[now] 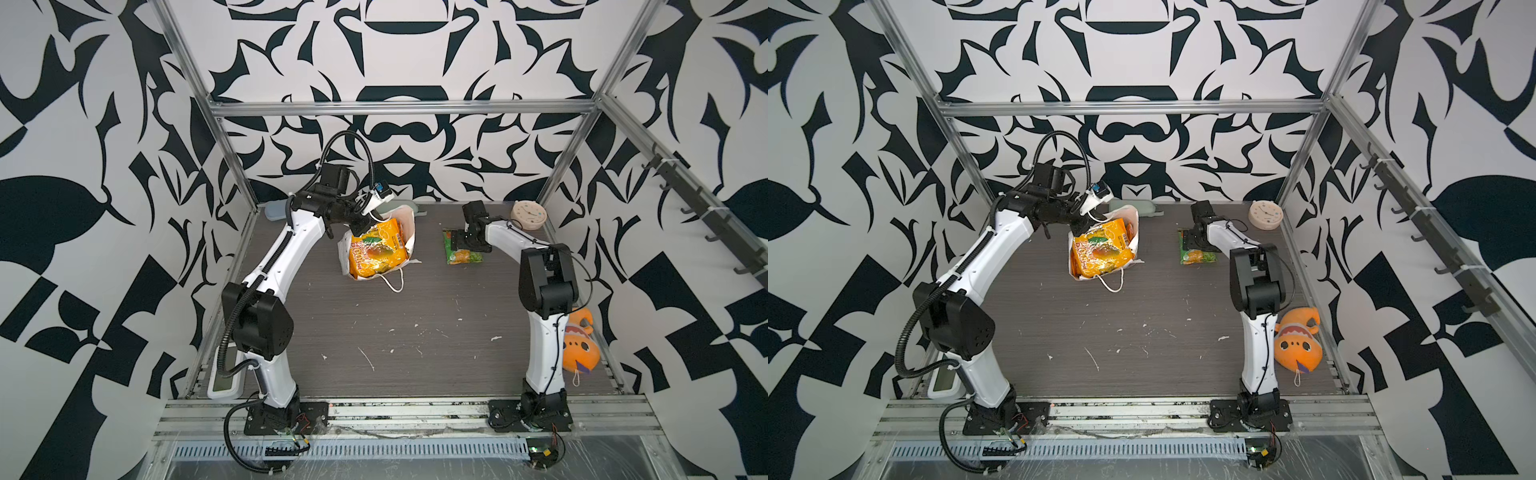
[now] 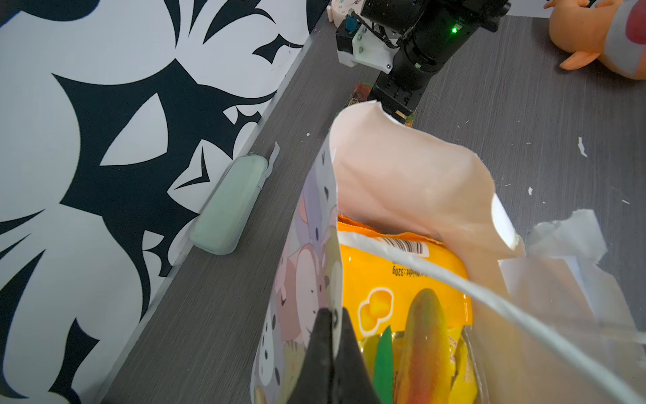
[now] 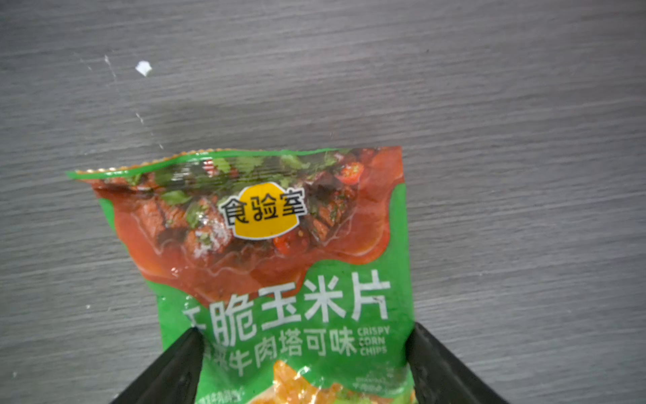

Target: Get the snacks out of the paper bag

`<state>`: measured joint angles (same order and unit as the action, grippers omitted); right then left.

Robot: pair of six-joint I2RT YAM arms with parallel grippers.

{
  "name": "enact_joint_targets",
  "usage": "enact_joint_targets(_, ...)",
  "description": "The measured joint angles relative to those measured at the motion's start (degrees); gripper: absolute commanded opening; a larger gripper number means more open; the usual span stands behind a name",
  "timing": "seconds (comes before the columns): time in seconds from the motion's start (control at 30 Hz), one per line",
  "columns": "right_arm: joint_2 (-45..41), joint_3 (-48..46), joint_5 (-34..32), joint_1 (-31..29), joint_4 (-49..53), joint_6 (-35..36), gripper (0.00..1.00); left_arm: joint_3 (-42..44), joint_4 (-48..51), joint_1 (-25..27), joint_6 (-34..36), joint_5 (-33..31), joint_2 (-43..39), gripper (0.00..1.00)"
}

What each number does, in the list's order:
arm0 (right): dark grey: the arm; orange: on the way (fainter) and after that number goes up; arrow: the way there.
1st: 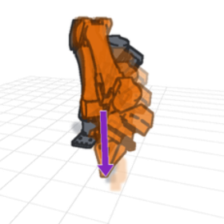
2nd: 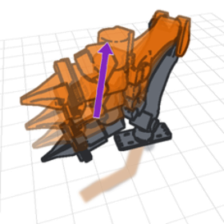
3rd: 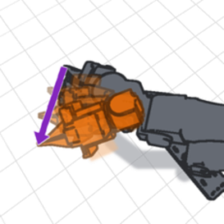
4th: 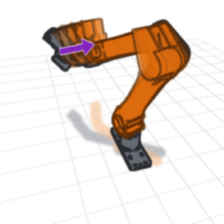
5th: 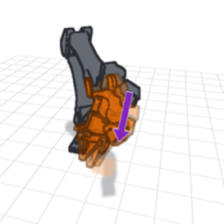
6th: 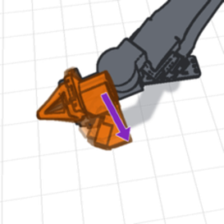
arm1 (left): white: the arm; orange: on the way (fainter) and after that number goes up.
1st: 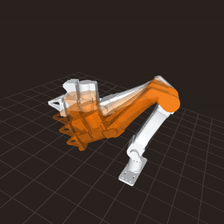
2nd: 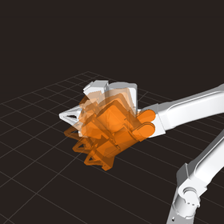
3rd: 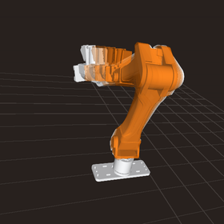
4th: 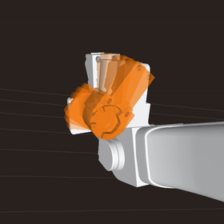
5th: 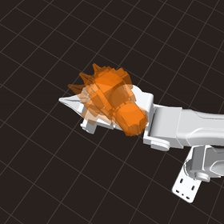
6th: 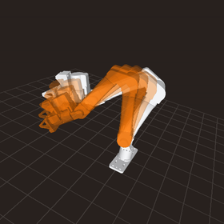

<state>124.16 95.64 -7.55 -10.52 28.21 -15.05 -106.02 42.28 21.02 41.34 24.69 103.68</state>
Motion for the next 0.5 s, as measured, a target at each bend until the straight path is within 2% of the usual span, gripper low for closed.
enact_joint_targets(0.27, 0.0, -0.3, 0.7, 3.5, -0.7, 1.4, 0.82, -0.7, 0.5, 0.0, 0.0, 0.0, 0.0, 0.0)
enact_joint_targets(0.5, 0.0, -0.4, 3.9, 8.7, -0.5, 8.9, 0.81, -0.7, 0.8, 0.0, 0.0, 0.0, 0.0, 0.0)
